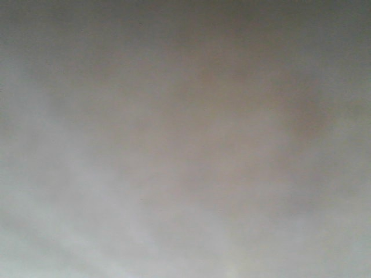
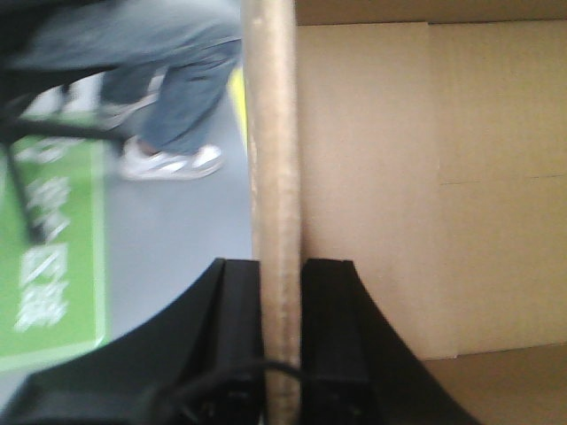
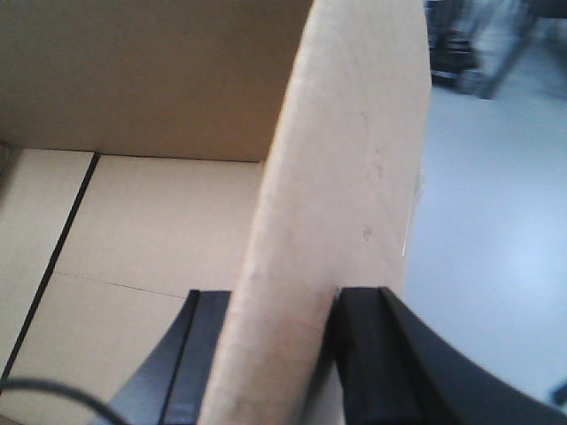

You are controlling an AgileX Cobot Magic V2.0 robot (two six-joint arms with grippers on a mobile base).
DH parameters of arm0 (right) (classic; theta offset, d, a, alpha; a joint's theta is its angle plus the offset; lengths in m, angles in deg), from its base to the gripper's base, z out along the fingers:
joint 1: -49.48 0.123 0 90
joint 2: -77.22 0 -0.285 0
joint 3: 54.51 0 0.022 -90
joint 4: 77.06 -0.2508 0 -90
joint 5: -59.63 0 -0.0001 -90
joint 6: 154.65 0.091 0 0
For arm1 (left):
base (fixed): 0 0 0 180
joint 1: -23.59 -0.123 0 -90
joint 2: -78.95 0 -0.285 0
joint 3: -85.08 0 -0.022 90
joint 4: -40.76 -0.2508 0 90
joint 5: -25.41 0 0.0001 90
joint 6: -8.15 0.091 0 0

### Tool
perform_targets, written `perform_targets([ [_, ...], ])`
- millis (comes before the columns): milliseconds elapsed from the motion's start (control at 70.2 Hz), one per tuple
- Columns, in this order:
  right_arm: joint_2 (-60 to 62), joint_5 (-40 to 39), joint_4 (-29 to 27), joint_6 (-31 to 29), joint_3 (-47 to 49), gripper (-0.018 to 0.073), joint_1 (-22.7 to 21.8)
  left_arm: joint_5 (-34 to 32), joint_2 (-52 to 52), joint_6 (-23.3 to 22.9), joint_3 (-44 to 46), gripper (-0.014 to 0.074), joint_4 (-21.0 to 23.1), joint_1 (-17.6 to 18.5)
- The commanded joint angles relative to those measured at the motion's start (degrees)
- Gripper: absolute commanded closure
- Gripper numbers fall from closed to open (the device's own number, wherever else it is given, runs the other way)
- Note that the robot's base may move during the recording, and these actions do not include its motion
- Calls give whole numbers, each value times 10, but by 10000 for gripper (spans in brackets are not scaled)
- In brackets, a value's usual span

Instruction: Grab box from left shelf to table start

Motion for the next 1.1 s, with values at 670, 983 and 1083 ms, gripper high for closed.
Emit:
perform_targets([
  [670,-9,-83,23,-5,18,503,0,-50,-5,8,16,689,-54,1],
  [983,-9,-83,23,-5,18,503,0,-50,-5,8,16,689,-54,1],
  [1083,-9,-83,23,-5,18,503,0,-50,-5,8,16,689,-54,1],
])
